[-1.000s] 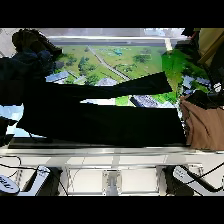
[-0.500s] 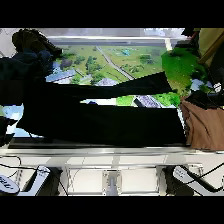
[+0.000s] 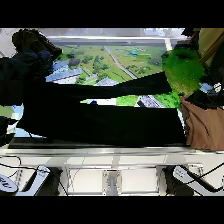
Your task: Fold the clothes and pants, and hang the long-sleeved shirts on hangers.
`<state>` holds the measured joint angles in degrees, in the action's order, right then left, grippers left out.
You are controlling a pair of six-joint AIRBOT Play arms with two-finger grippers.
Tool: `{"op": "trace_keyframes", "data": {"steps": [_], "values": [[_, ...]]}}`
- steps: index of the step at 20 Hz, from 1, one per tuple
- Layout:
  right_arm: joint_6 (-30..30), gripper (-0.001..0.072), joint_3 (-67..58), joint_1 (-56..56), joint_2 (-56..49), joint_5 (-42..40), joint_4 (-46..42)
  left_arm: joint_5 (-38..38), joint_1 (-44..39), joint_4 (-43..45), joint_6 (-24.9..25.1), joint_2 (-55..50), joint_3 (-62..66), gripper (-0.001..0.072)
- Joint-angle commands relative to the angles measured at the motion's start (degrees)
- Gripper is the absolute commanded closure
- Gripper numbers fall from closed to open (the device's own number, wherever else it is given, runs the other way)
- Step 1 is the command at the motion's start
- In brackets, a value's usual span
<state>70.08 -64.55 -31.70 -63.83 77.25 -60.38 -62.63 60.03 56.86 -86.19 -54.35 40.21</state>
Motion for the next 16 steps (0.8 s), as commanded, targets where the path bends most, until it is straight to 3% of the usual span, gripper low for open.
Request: {"op": "trace_keyframes", "data": {"steps": [1, 2, 4, 8, 10, 13, 16], "values": [[1.05, 0.0332, 0.00, -0.04, 0.02, 0.68, 0.15, -1.01, -0.04, 2.23, 0.07, -1.16, -0.04, 0.0008], [1.05, 0.0333, 0.00, -0.04, 0.02, 1.27, 0.15, -0.31, -0.04, 3.78, 0.31, -1.75, -0.04, 0.0008], [1.16, 0.0332, 0.00, -0.04, 0.02, 2.40, 0.20, 3.56, 0.87, 4.74, 5.64, -3.63, 0.11, 0.0008], [1.16, 0.0333, 0.00, -0.04, 0.02, 8.48, -0.02, 4.61, 8.02, 3.67, 10.84, -9.94, 1.66, 0.0009], [1.20, 0.0333, 0.02, -0.04, 0.11, 9.51, 0.00, 5.66, 10.97, -1.90, 19.76, -14.29, 1.66, 0.0009], [1.27, 0.0333, 0.07, -0.07, 2.69, 5.62, 0.07, 6.05, 11.41, -19.56, 33.33, -20.74, 1.68, 0.0009], [1.42, 0.0333, 0.07, -0.07, 9.01, 4.55, -1.55, 6.12, 9.81, -24.85, 37.53, -25.14, 1.86, 0.0009]]}}
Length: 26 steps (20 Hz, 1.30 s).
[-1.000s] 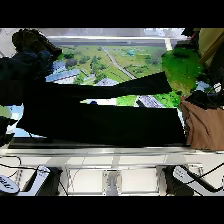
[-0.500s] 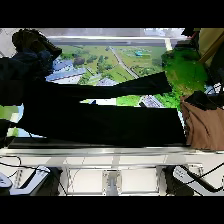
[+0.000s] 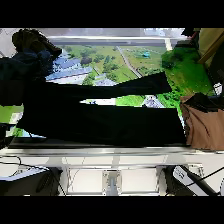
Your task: Fold the clothes and pants, and hang the long-sleeved shirts on hangers.
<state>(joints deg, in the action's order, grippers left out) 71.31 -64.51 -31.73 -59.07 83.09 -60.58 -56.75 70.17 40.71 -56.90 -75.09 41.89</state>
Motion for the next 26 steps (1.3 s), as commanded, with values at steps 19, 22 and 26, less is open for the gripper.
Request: {"op": "trace_keyframes", "data": {"steps": [19, 22, 26], "values": [[4.85, 0.0413, 30.60, -25.07, 18.60, -0.55, -13.64, 0.20, -10.29, -12.24, 12.37, -8.74, 0.17, 0.0689], [-3.26, 0.0492, 39.26, -35.60, 14.93, -3.04, 2.16, -1.62, -10.43, -12.24, 12.31, -8.57, 0.15, 0.0689], [-1.77, 0.0274, 36.70, -36.79, 4.39, -4.92, 4.07, -2.47, -10.43, -12.44, 11.91, -8.55, 0.15, 0.0689]]}}
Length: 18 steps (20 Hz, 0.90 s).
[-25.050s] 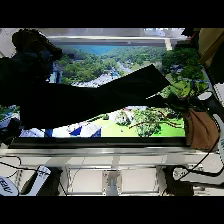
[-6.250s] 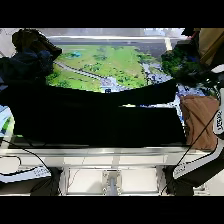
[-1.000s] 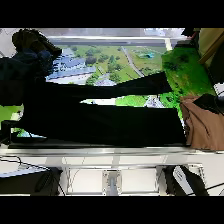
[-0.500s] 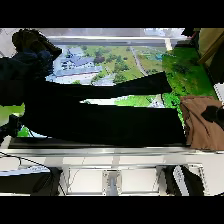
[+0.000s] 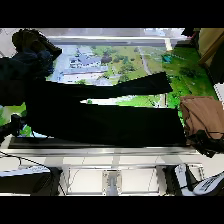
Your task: Fold the clothes and pants, and hang the long-sleeved shirts on hangers.
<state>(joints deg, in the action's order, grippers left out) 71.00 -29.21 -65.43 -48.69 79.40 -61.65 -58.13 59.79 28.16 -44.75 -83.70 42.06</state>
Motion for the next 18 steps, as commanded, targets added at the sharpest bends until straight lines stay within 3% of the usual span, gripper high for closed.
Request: {"op": "trace_keyframes", "data": {"steps": [1, 8, 13, 18], "values": [[-1.44, 0.0274, 1.40, -3.08, -7.93, -2.01, 4.87, -1.27, -0.04, 0.09, -0.24, 0.07, -0.02, 0.0690], [-1.36, 0.0276, 1.51, -3.08, -18.45, -5.20, 1.92, -1.25, -0.04, 0.09, -0.22, 0.04, -0.02, 0.0689], [-1.51, 0.0331, 1.51, -0.92, -18.60, -10.21, 3.43, -1.22, -0.04, 0.11, -0.20, 0.04, -0.02, 0.0689], [-1.55, 0.0335, 1.51, 6.27, -18.62, -15.61, 4.92, -1.20, -0.04, 0.11, -0.20, 0.04, -0.02, 0.0689]]}}
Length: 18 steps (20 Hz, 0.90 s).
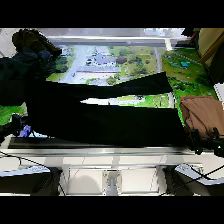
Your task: Fold the clothes and pants, and hang the long-sleeved shirts on hangers.
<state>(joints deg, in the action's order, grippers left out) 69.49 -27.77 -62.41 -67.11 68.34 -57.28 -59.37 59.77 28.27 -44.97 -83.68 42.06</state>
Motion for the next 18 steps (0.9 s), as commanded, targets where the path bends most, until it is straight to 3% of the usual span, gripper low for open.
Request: {"op": "trace_keyframes", "data": {"steps": [1, 3, 5, 6, 10, 14, 18], "values": [[-0.04, 0.0337, 0.07, 4.07, -0.20, -5.27, 1.14, 0.04, -0.02, 0.00, 0.02, 0.02, -0.02, 0.0690], [-0.04, 0.0426, 0.07, 4.48, -0.20, -5.14, 1.20, 0.22, -0.02, 0.00, 0.02, 0.02, -0.02, 0.0690], [-1.99, 0.0637, 0.04, 4.48, -0.15, -2.97, 1.60, 0.11, -0.02, 0.00, 0.00, 0.02, -0.02, 0.0689], [-3.72, 0.0702, 0.04, 4.48, 0.00, -0.87, 2.32, -0.44, 0.00, 0.00, 0.00, 0.15, -0.02, 0.0689], [-4.50, 0.0702, -2.16, 4.42, 4.39, 6.91, 2.64, -1.42, 1.46, 0.00, -0.04, 4.63, 0.00, 0.0690], [-1.11, 0.0702, -13.46, 4.44, 10.51, 15.85, 0.04, -3.37, 5.57, 1.53, -2.62, 15.02, 0.00, 0.0691], [-1.09, 0.0703, -24.87, 4.42, 14.47, 20.85, -1.29, -6.95, 6.29, 15.63, -12.55, 26.60, 0.00, 0.0691]]}}
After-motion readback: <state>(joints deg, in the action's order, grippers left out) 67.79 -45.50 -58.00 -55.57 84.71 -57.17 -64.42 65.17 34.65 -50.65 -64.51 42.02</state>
